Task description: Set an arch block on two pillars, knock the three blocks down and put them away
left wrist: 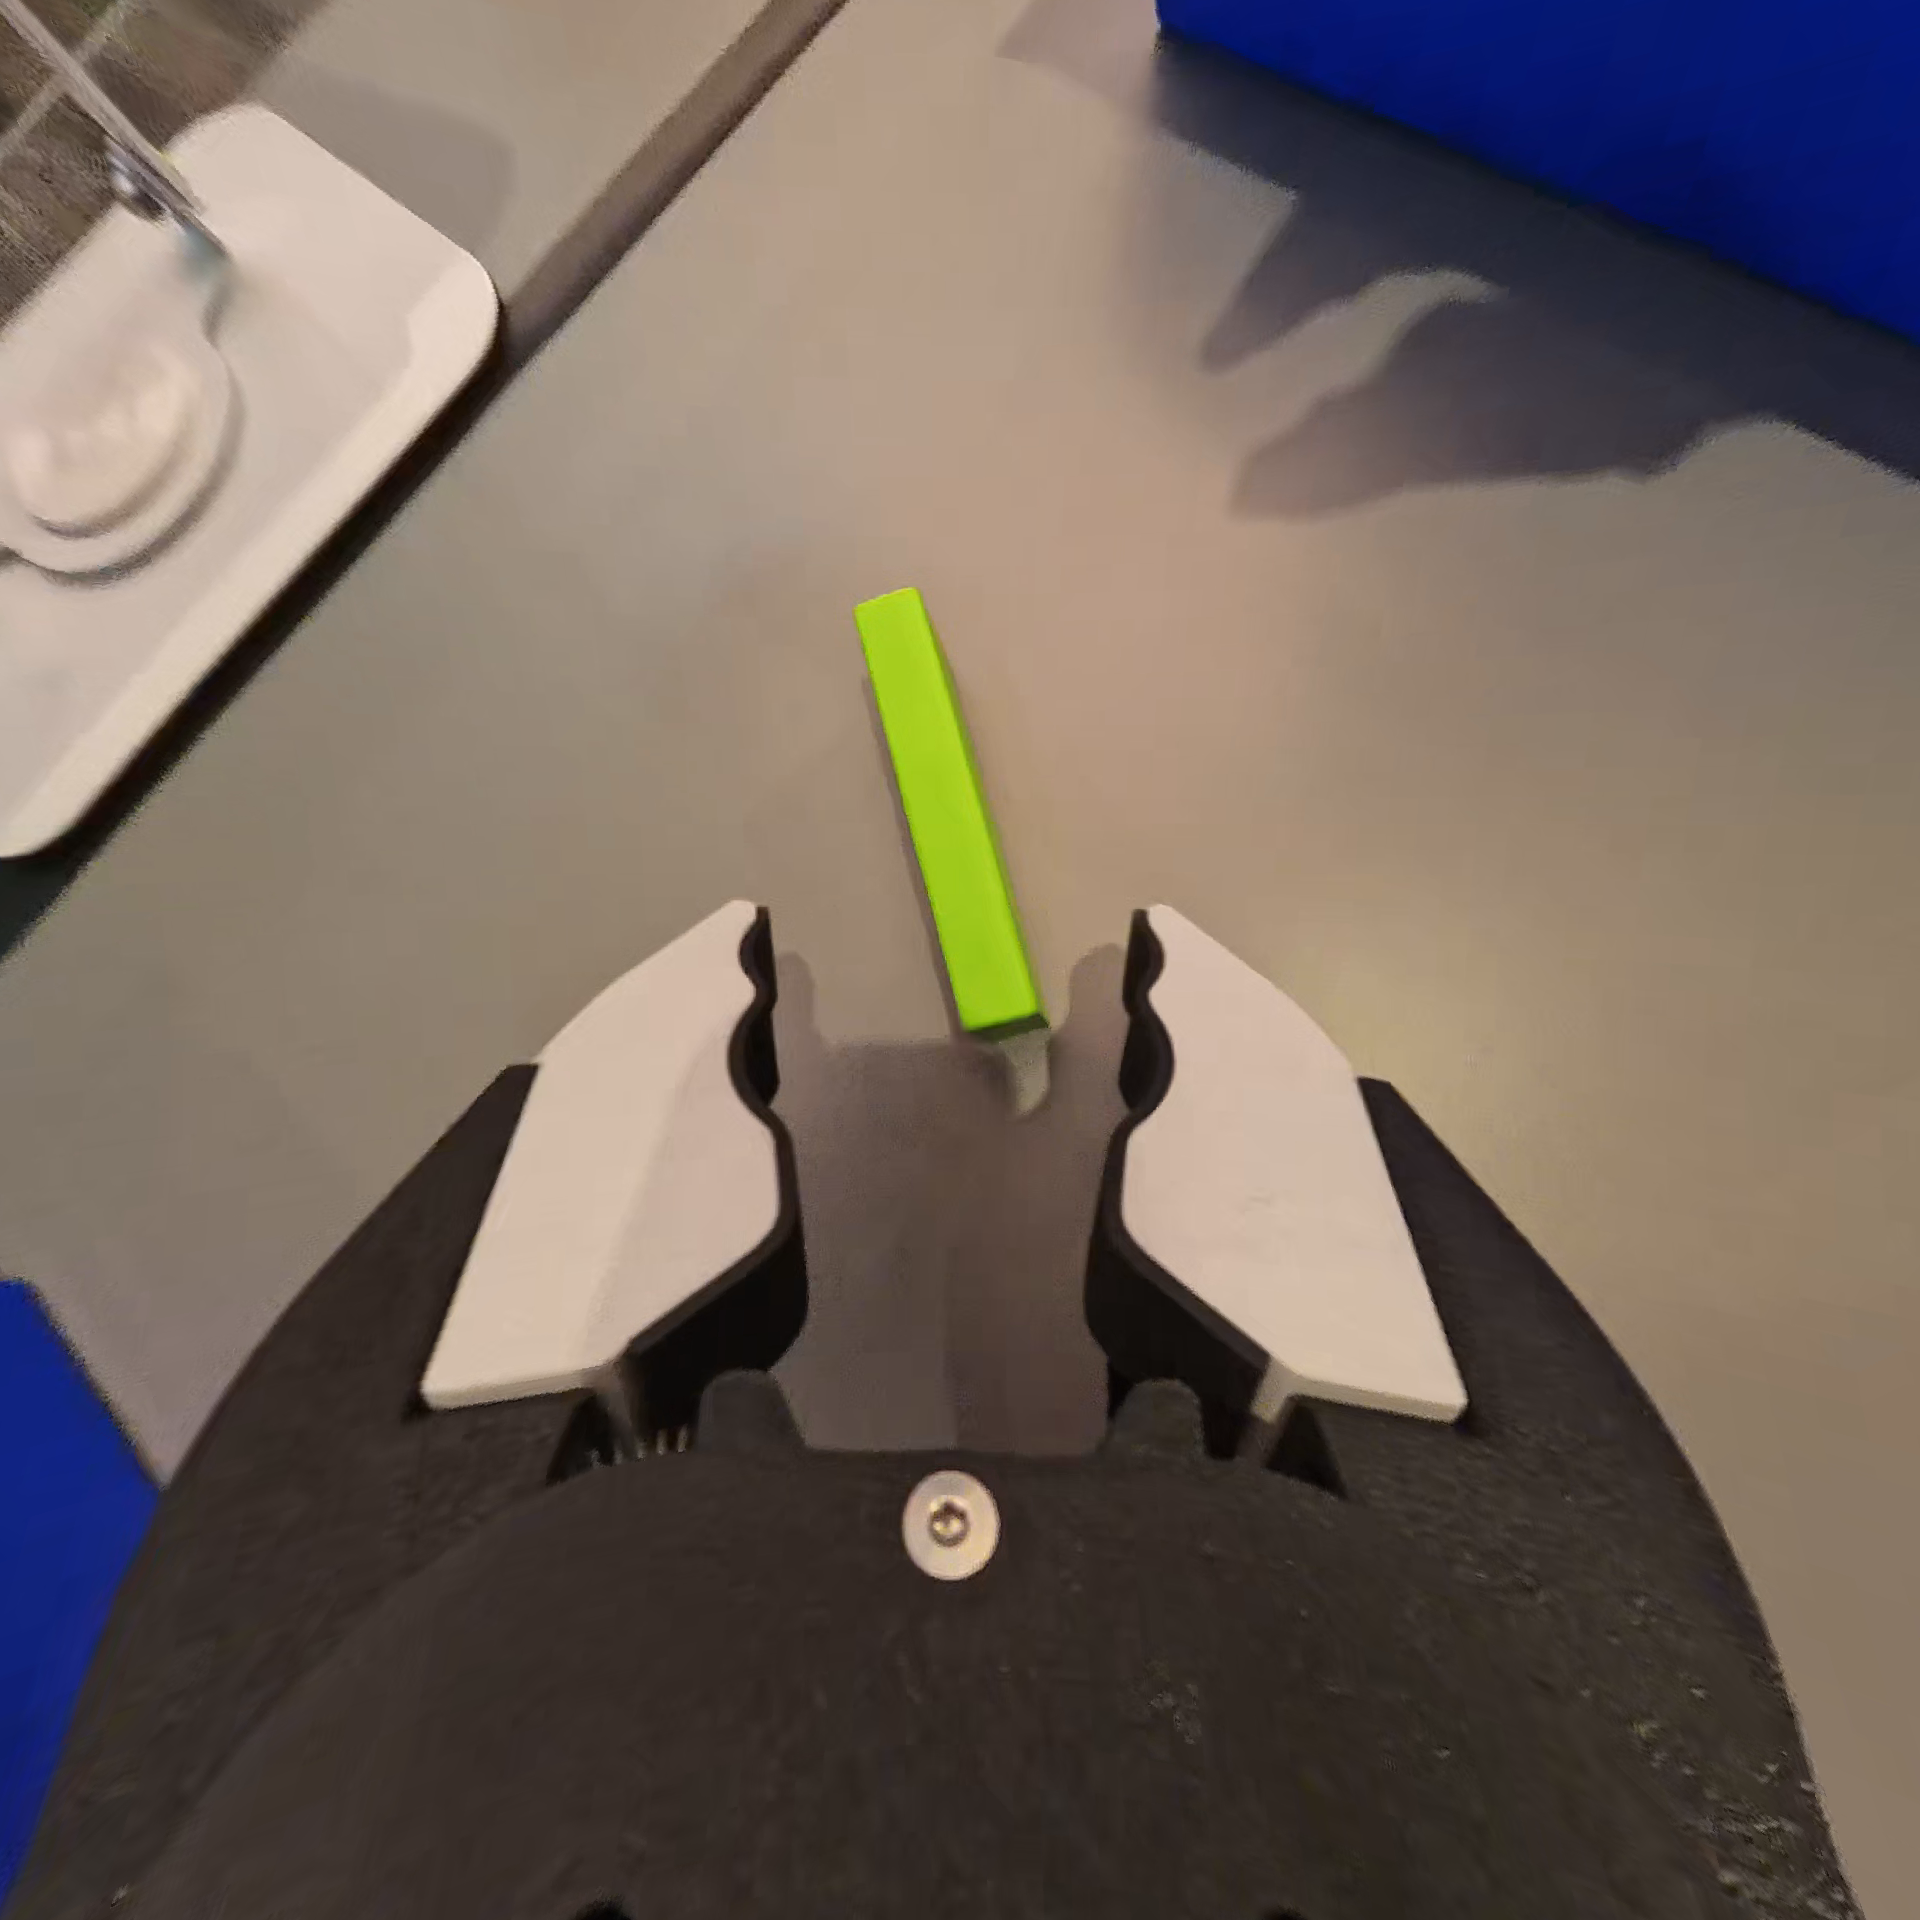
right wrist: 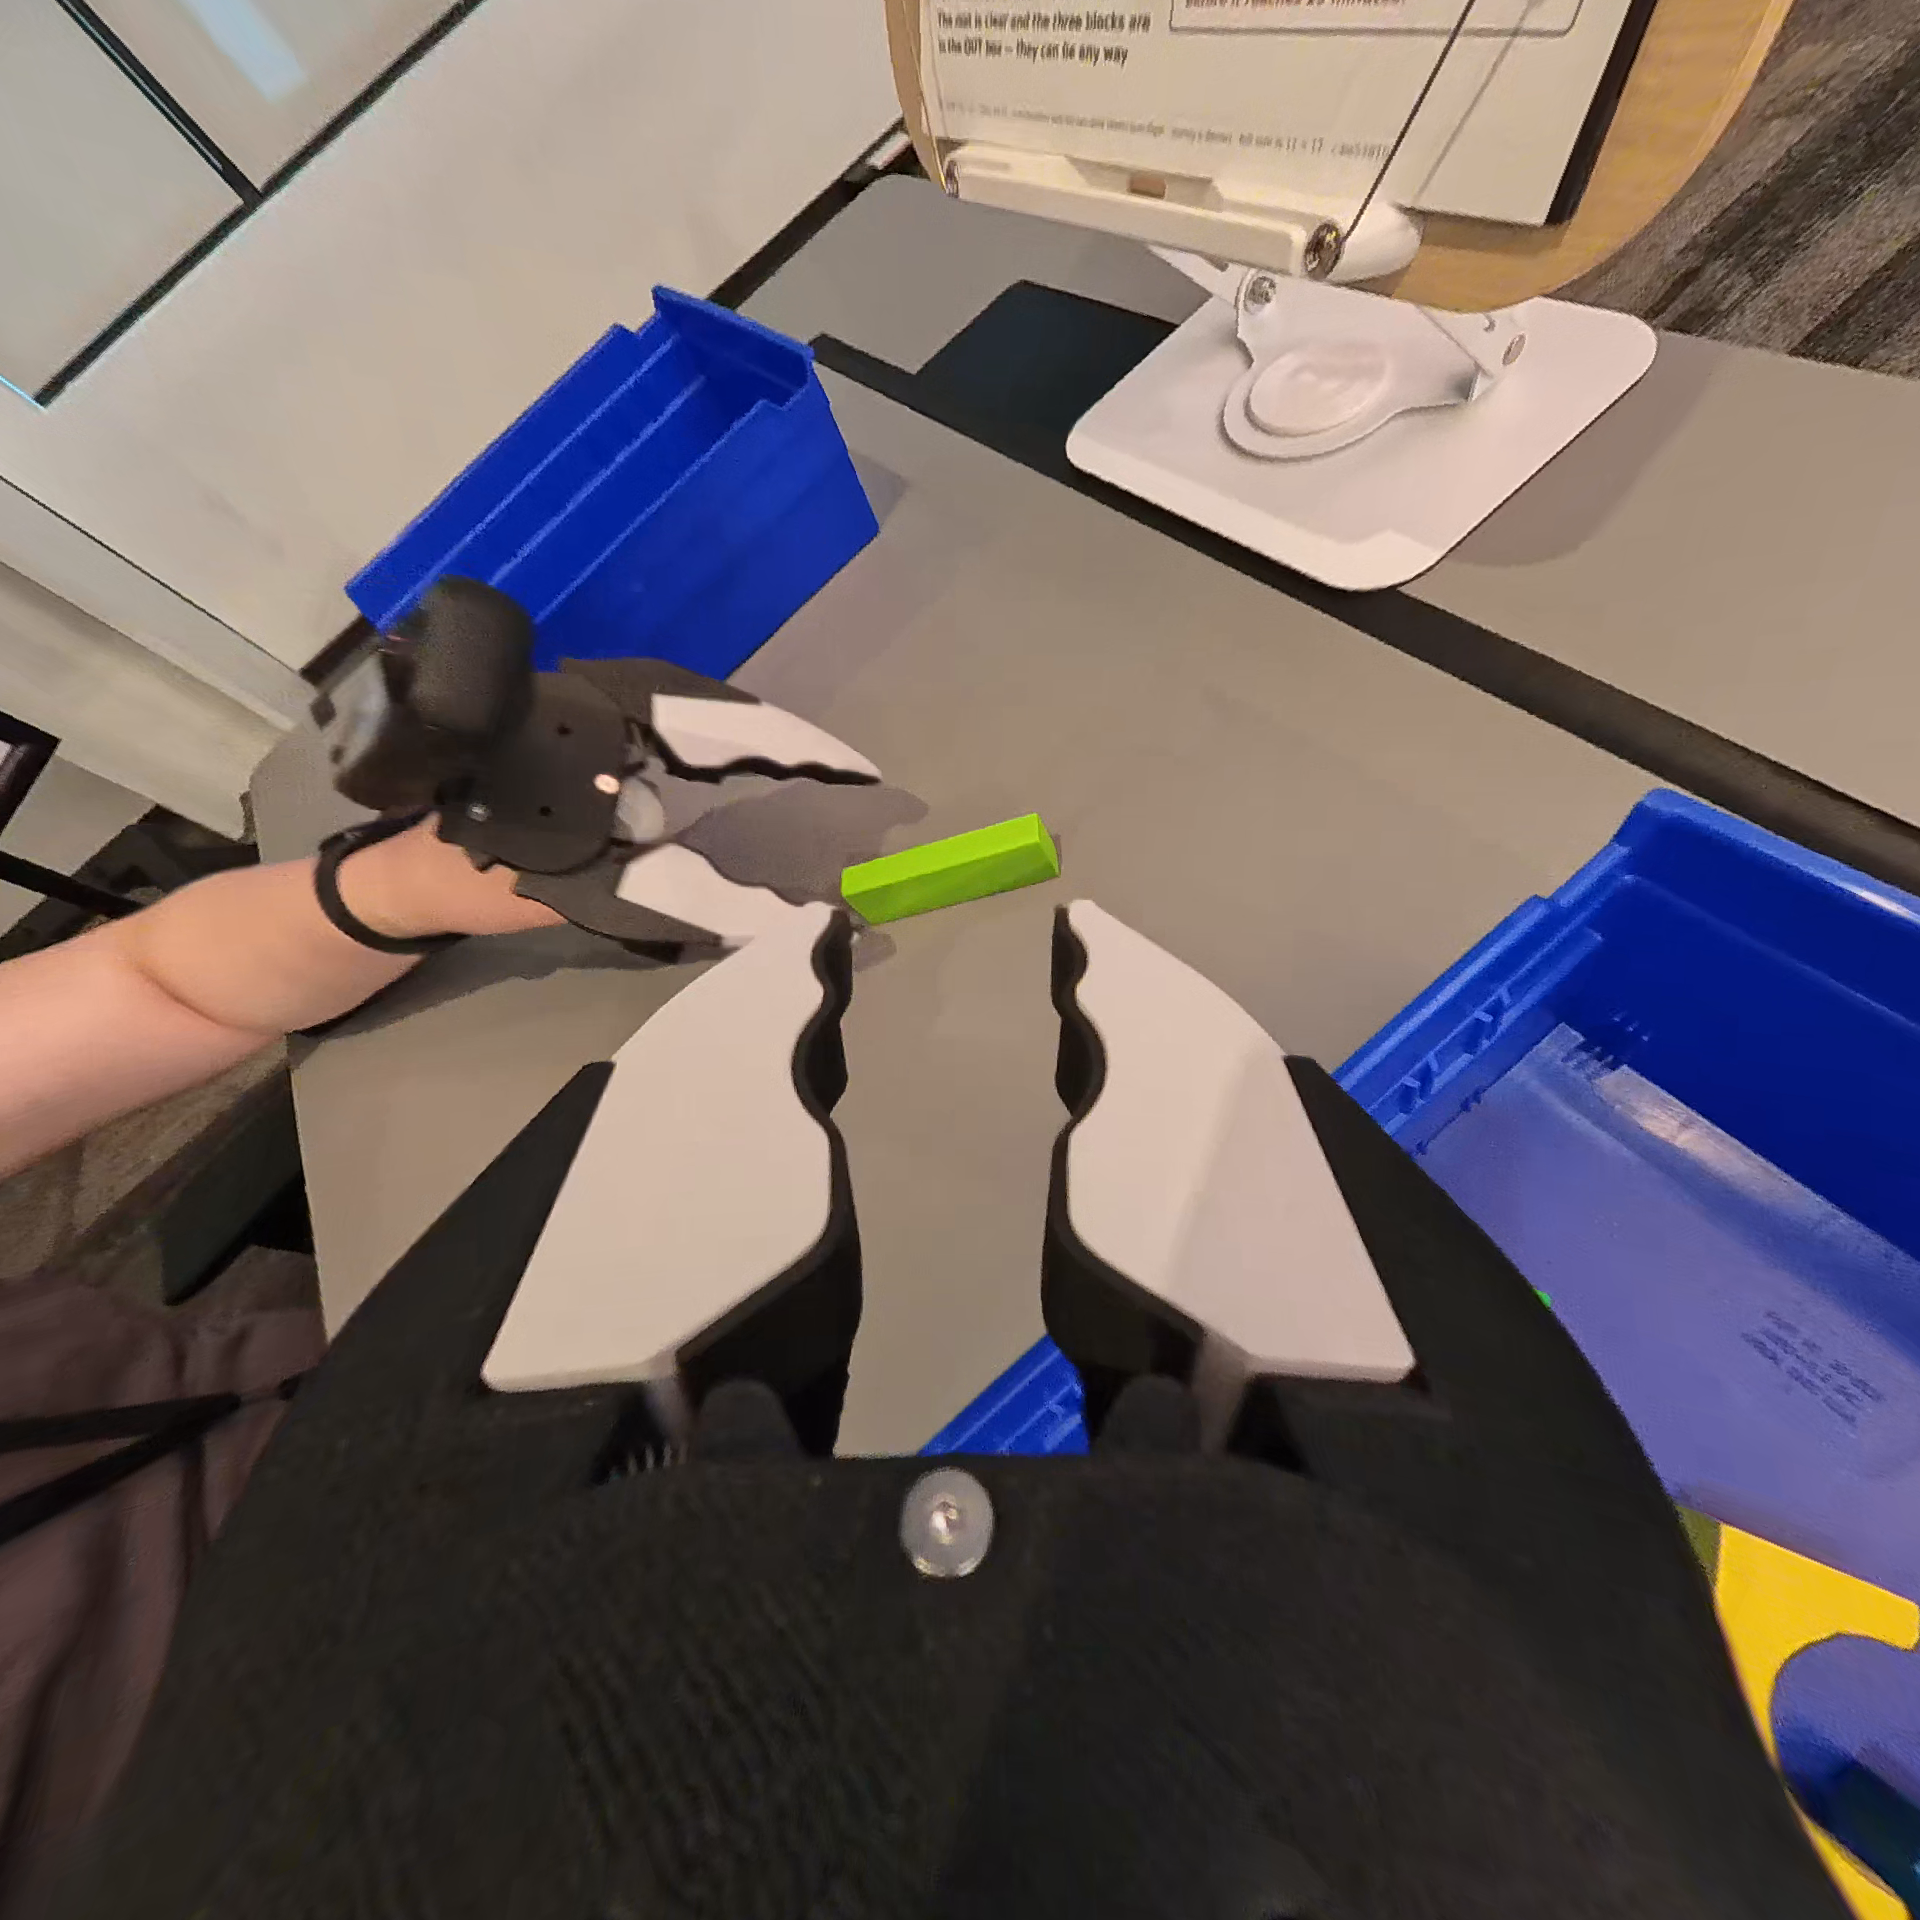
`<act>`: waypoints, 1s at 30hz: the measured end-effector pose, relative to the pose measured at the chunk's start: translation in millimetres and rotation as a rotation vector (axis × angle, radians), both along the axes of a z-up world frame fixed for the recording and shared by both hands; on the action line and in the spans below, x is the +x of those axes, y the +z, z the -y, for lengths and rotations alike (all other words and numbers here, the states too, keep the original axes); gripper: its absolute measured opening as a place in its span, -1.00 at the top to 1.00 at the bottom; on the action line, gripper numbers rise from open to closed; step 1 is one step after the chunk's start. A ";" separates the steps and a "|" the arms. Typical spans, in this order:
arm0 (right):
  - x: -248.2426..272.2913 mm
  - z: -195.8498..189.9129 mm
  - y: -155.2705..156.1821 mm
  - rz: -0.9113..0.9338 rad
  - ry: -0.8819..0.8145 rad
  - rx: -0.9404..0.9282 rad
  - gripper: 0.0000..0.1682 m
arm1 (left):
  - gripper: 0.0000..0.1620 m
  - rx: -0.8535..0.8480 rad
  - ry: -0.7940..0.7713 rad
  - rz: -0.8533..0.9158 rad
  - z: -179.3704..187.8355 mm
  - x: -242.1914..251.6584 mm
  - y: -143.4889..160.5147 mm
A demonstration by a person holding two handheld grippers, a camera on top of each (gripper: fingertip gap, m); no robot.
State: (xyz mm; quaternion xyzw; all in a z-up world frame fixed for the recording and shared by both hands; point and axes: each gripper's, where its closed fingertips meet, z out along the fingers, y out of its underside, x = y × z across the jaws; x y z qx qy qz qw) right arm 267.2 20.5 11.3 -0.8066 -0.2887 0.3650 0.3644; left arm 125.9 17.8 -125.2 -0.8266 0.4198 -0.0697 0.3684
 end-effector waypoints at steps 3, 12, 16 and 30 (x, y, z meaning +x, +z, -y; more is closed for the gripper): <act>3.0 -0.8 2.8 -0.022 -0.015 -0.004 0.55 | 0.53 -0.075 0.019 -0.012 -6.5 7.7 -25.5; -11.0 1.7 0.0 -0.038 0.070 0.018 0.55 | 0.80 -0.035 -0.083 0.162 3.6 3.9 35.2; -45.3 30.7 22.6 -0.071 0.315 0.274 0.38 | 0.80 -0.074 -0.270 0.376 51.1 15.8 93.6; -51.9 78.6 59.0 0.059 0.448 0.617 0.80 | 0.00 0.152 -0.364 0.475 87.8 -19.2 192.7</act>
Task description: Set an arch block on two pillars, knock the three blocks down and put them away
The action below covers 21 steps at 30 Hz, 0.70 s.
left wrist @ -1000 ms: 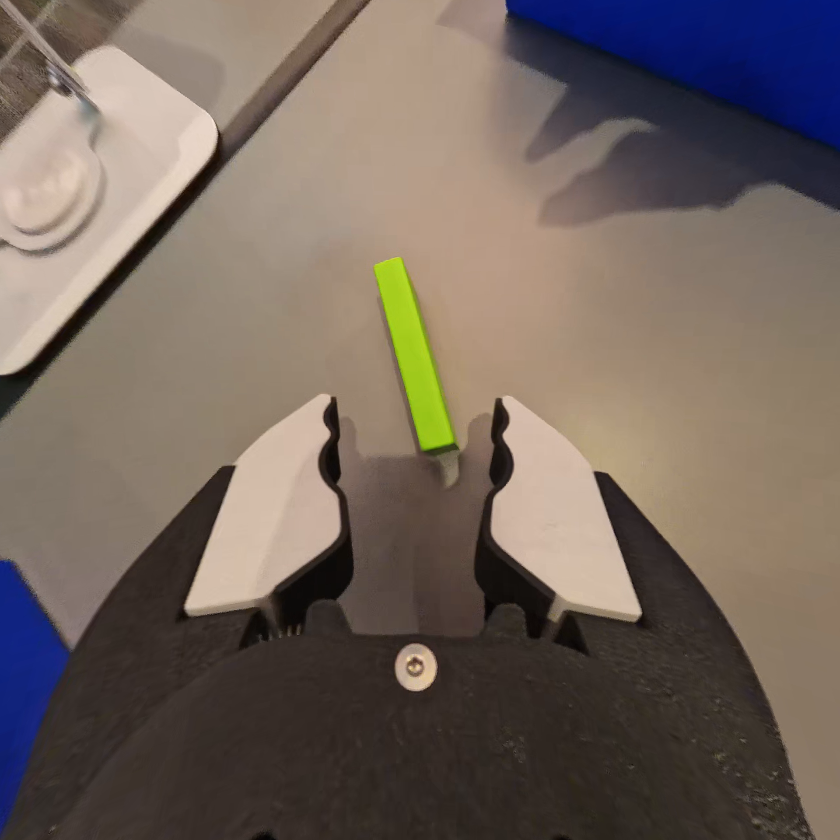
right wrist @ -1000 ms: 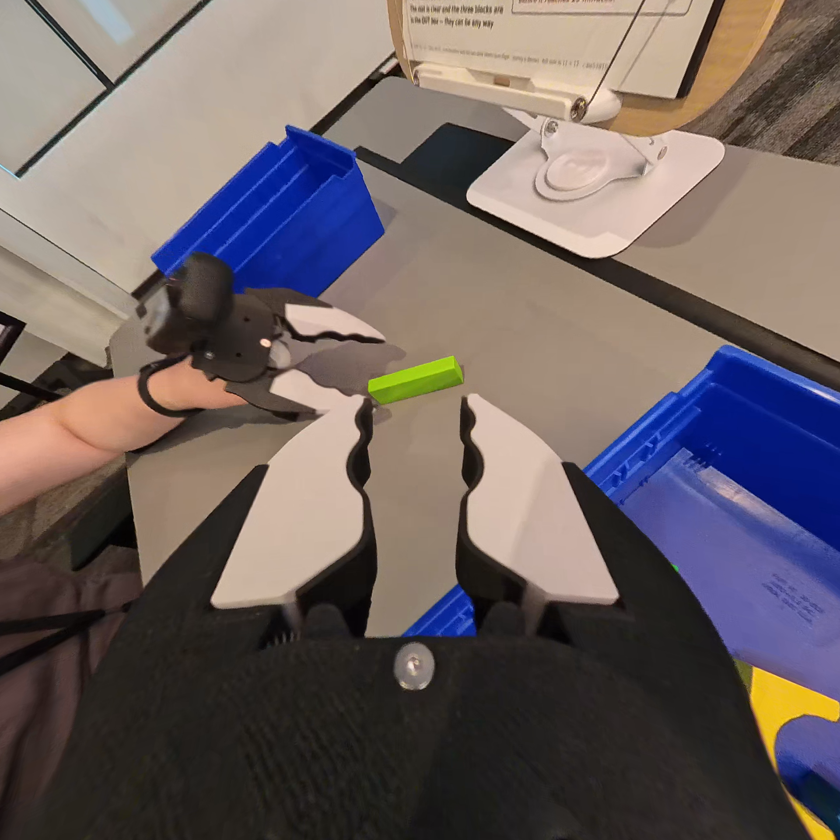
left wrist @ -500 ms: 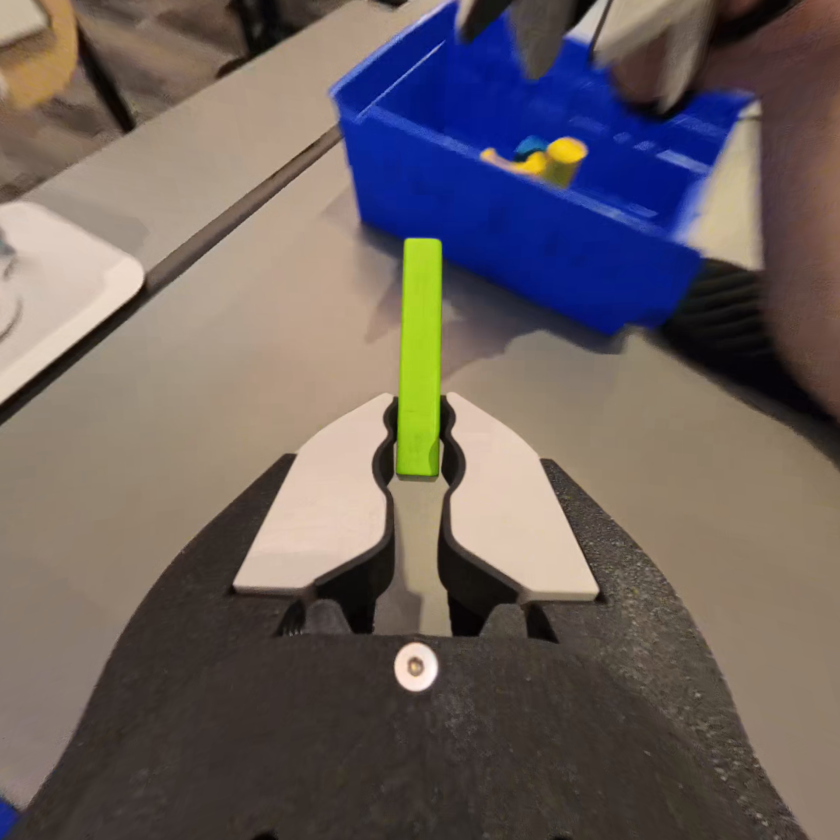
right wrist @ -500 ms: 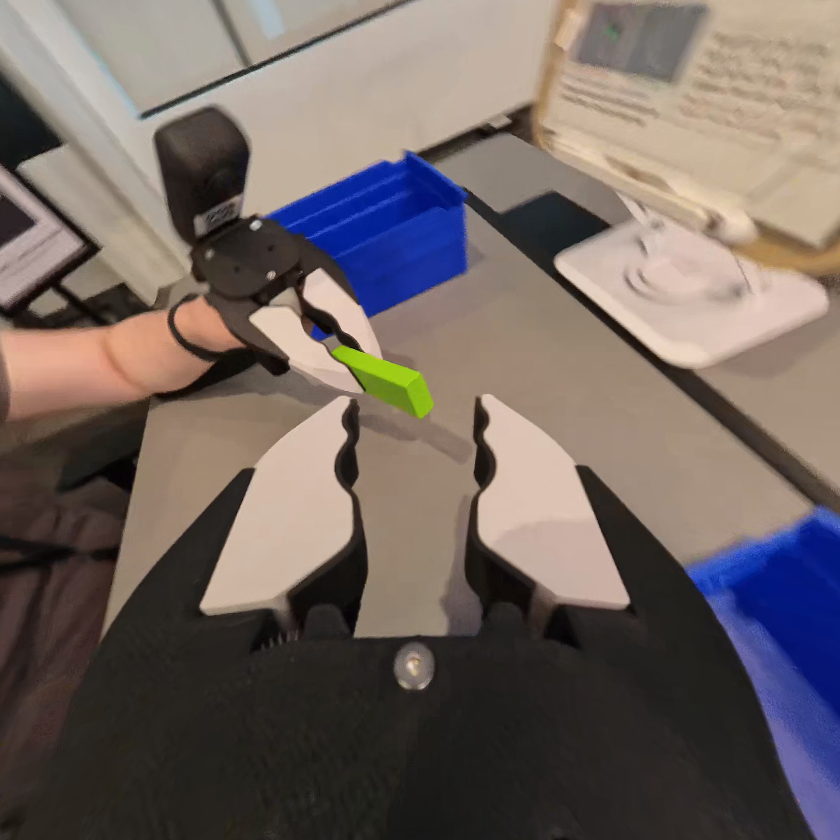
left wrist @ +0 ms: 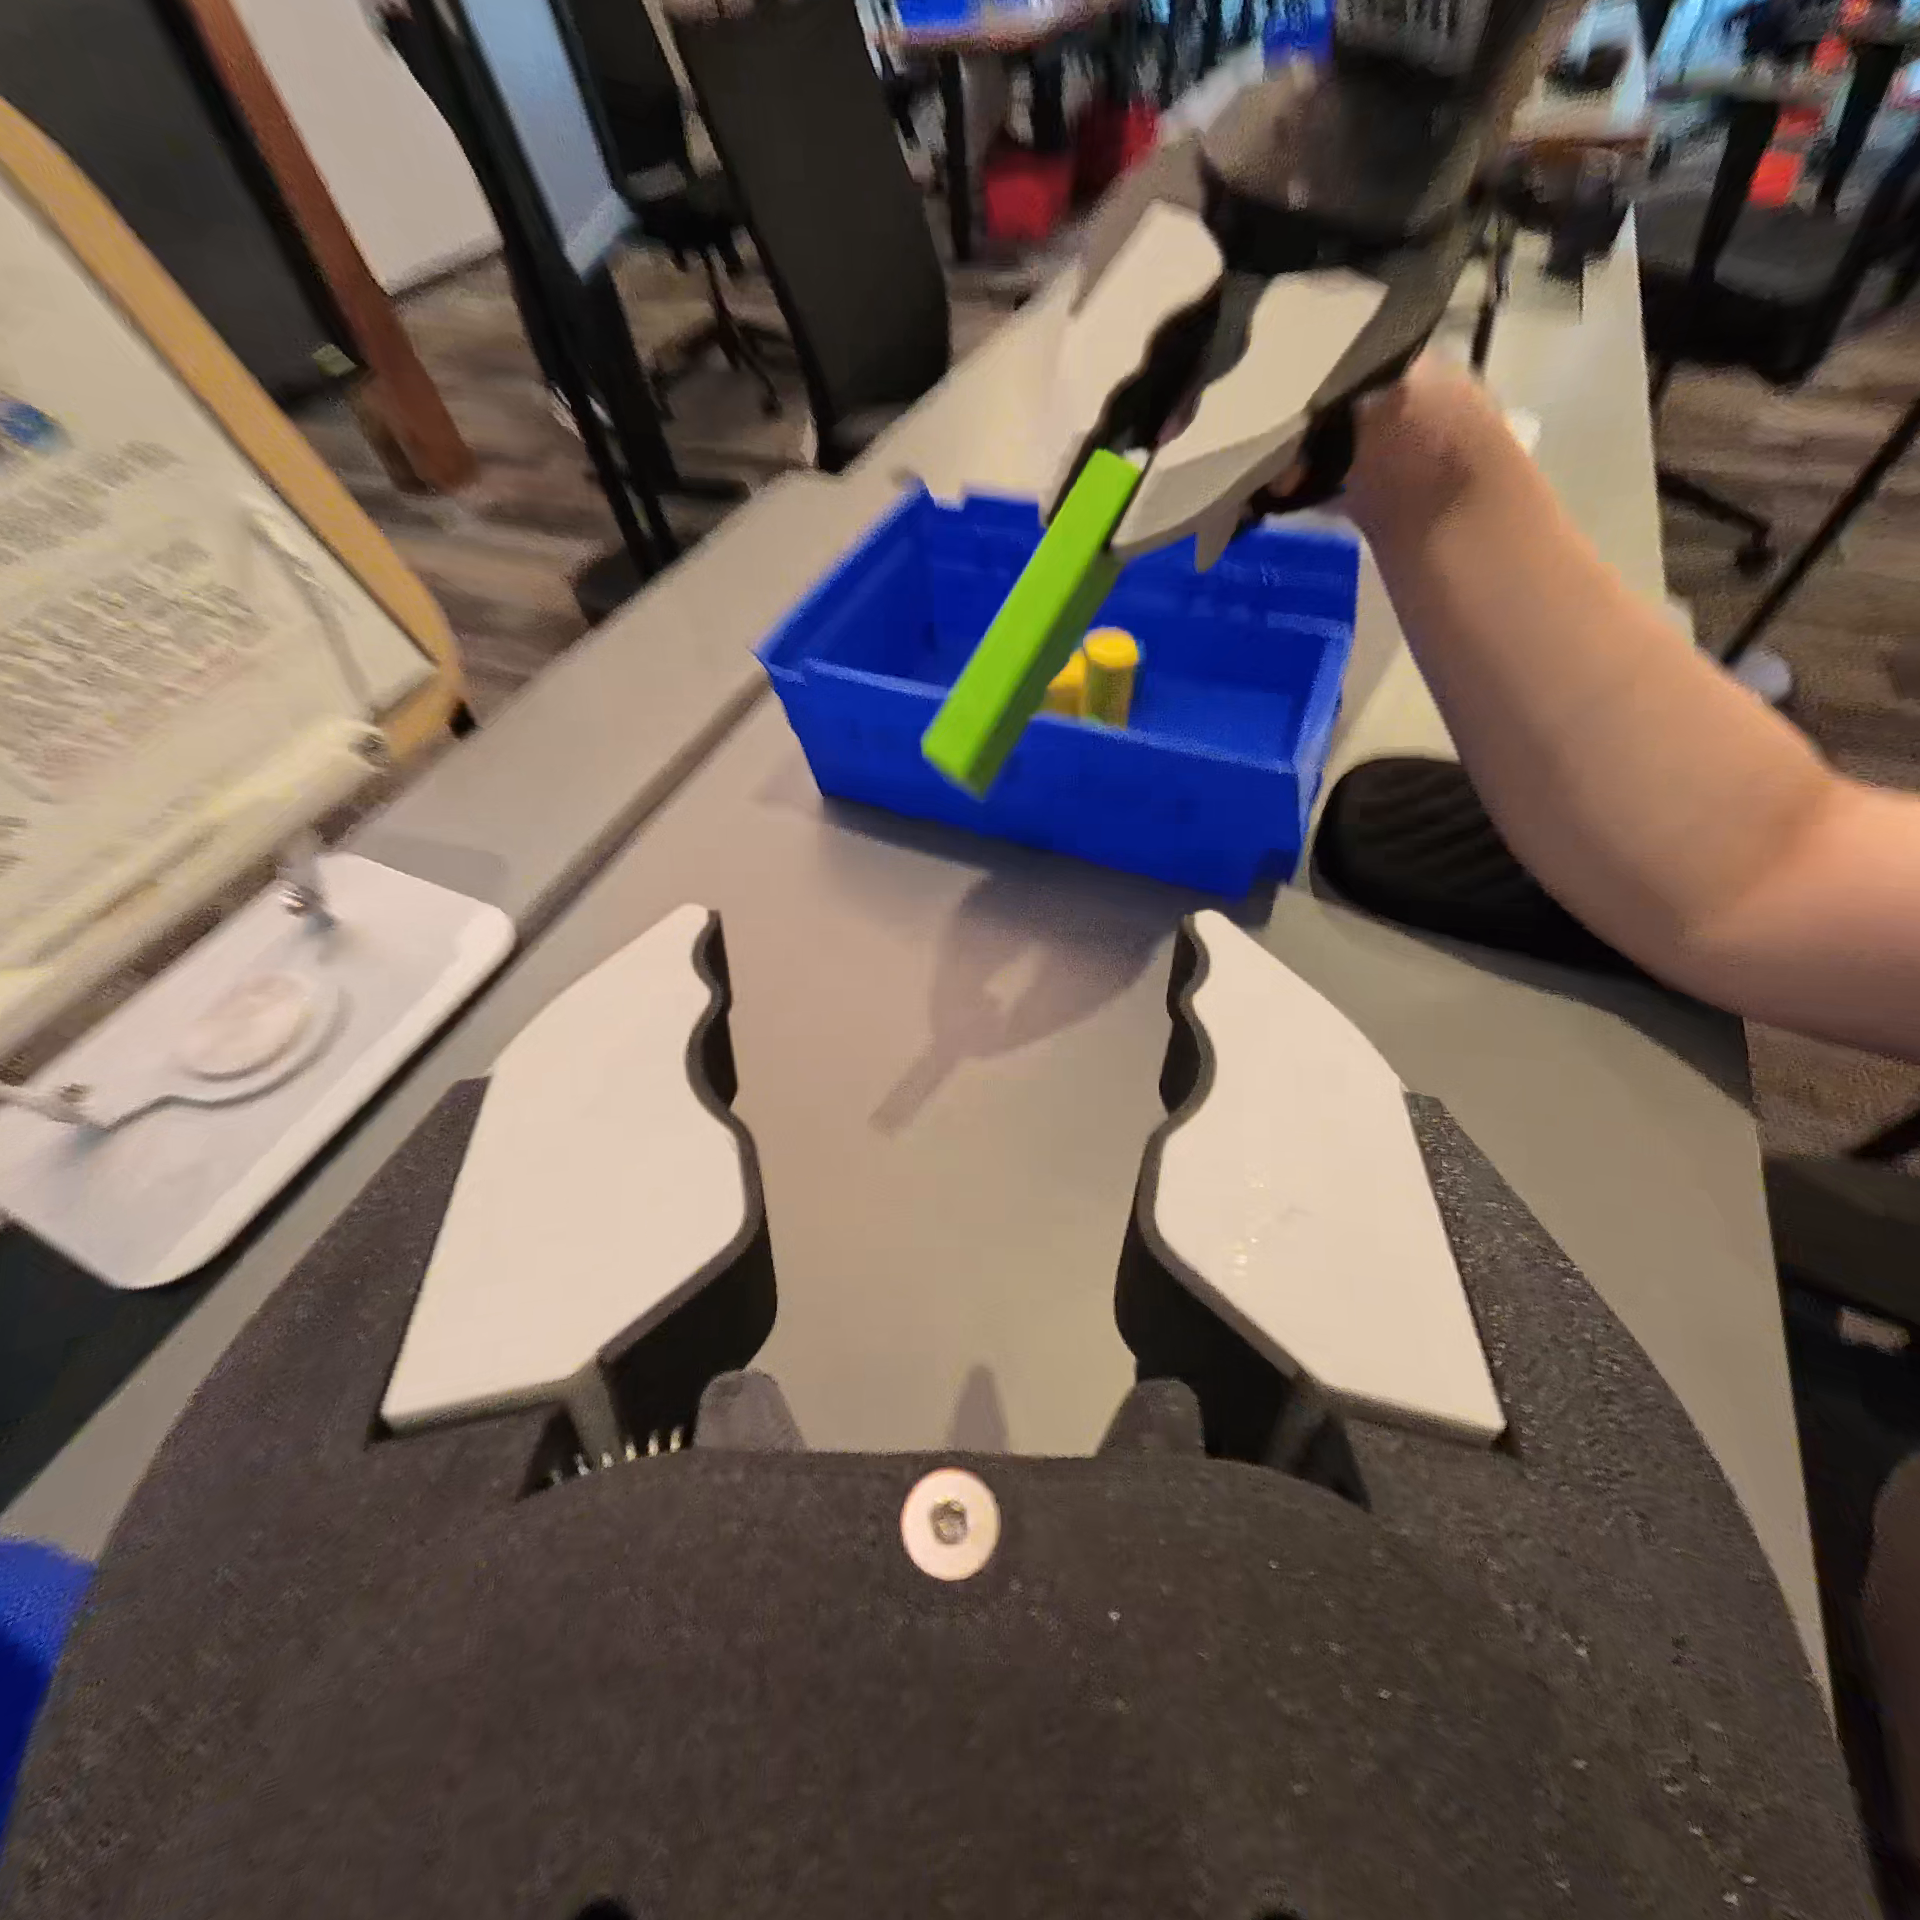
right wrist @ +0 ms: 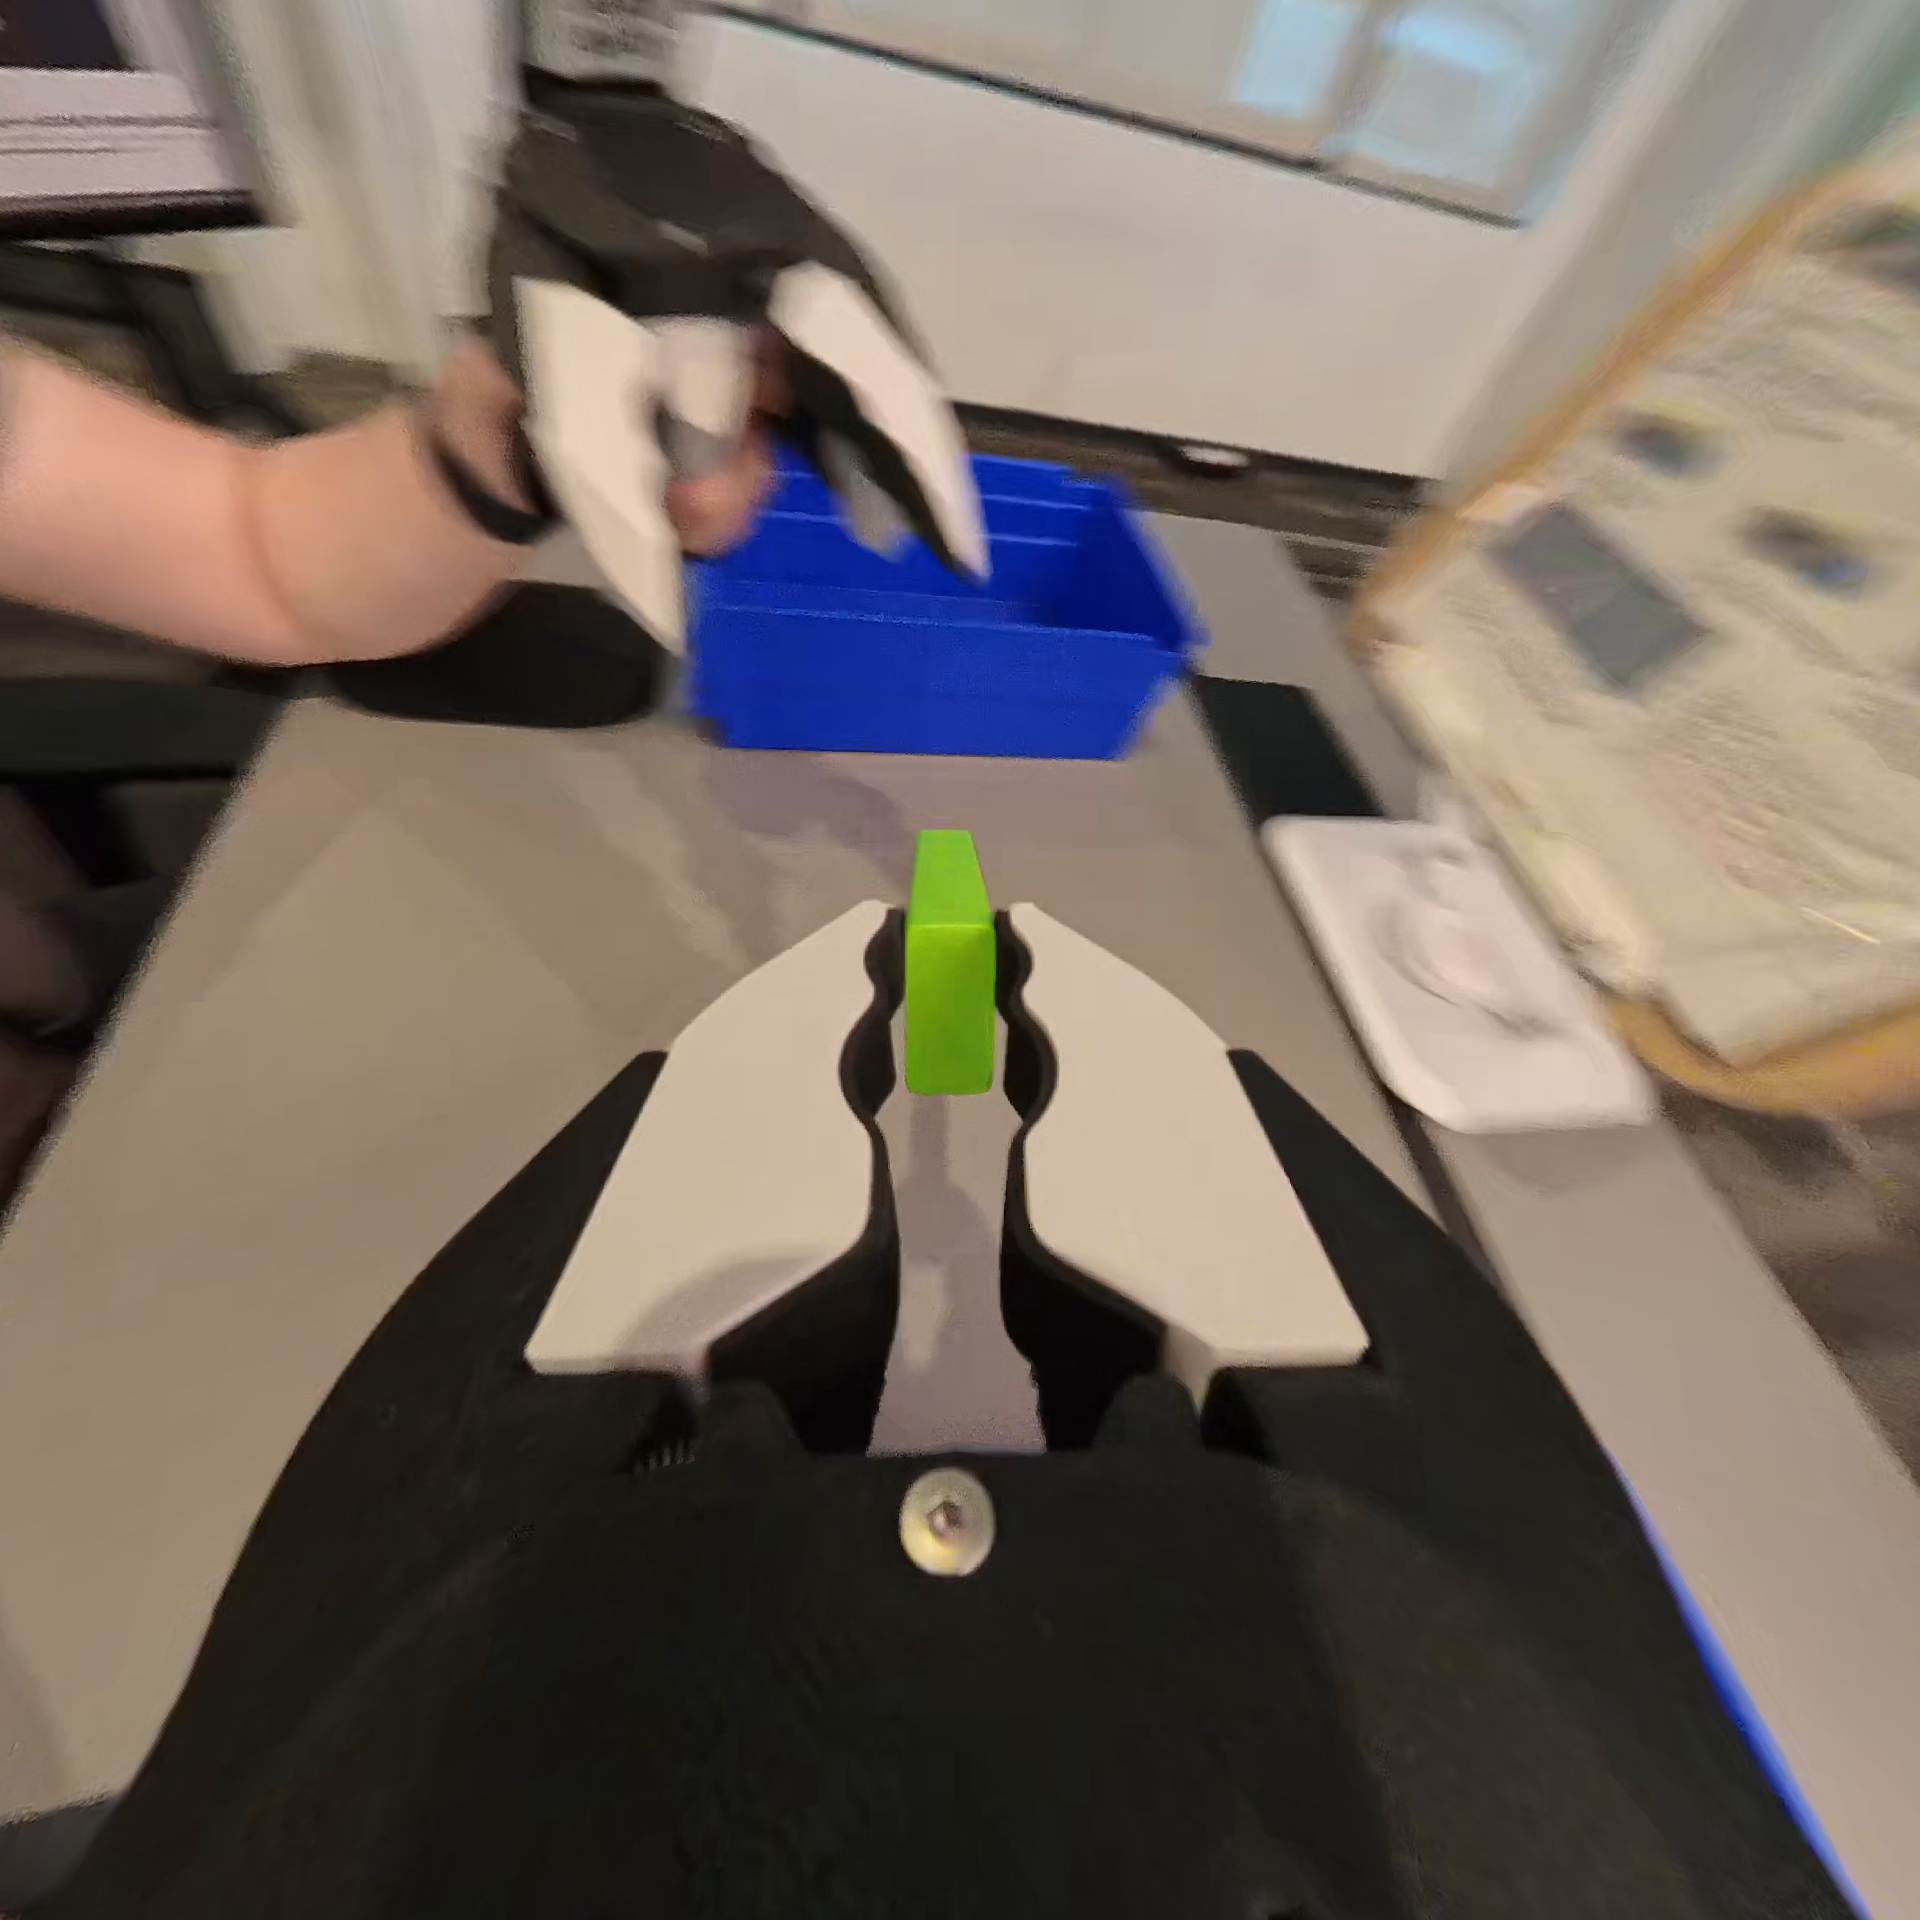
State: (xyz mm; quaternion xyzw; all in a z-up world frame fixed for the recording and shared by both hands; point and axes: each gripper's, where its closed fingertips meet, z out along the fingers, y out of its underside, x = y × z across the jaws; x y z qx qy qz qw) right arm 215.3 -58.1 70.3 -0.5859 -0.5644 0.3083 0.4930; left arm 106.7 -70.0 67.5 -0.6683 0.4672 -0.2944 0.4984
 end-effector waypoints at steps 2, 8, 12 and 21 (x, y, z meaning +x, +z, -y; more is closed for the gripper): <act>52.4 -31.4 13.2 -0.059 -0.248 0.036 0.80 | 0.05 0.038 0.044 0.120 -1.4 -27.3 35.7; 189.9 -102.8 -70.5 0.101 -0.842 -0.248 0.80 | 0.20 0.122 0.175 0.428 -9.7 -115.5 98.6; 198.4 -118.7 -125.5 0.193 -0.887 -0.403 0.80 | 0.14 0.085 0.277 0.368 -20.2 -151.6 93.7; 205.8 -94.7 -107.7 0.209 -0.875 -0.433 0.56 | 0.01 0.083 0.782 0.115 -53.0 -272.1 63.6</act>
